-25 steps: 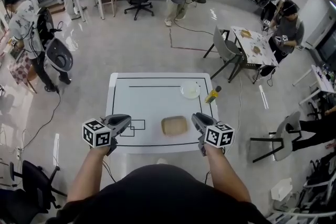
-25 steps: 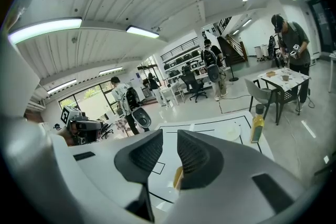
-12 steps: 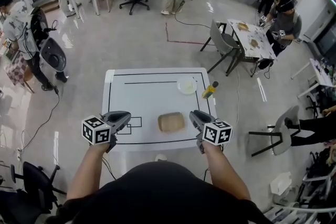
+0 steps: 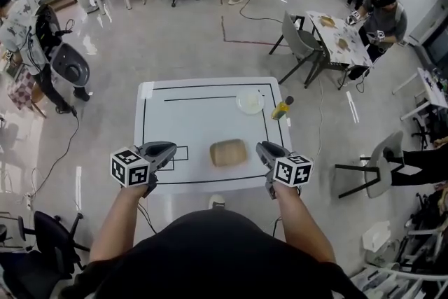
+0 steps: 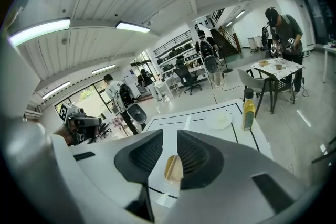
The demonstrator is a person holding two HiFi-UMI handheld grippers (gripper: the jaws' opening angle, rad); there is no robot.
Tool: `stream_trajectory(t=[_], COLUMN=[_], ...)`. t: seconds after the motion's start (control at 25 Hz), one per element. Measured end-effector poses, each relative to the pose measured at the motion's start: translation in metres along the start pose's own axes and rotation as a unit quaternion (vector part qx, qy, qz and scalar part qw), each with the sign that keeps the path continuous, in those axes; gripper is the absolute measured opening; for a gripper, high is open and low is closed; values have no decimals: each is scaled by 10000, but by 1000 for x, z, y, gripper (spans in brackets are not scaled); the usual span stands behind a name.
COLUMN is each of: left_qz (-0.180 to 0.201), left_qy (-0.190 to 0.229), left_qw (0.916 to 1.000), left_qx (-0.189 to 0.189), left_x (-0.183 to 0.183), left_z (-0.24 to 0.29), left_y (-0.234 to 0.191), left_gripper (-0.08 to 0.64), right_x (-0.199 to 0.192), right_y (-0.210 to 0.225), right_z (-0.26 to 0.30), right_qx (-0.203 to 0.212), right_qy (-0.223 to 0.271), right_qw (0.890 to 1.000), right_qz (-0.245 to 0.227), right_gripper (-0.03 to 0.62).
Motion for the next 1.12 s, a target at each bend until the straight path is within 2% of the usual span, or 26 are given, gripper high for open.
stream_trajectory(t=[0.52,1.12], left_qz=[-323,-396], left_qy=[-210,-549], left_qw=[9993,9976], left_qx=[0,-139], left_x=[-25,-43], left_z=[26,59], left_y=[-23,-35], left_gripper=[23,23], right_x=[-40,-90], right_y=[38,66], right_z=[29,55], right_qx=[-129,-187], right_qy=[-332,-755], right_qw=[9987,9942], right_qz=[366,747], right_gripper=[100,100])
Point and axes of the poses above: the fingertips, and each gripper's own axes: z forward along the fingers, y to its right, x out of its top, the point moved 2 cm from there along -z, backward along the fingers, and after that the axes turned 2 degrees about z, right-handed, at the moved point
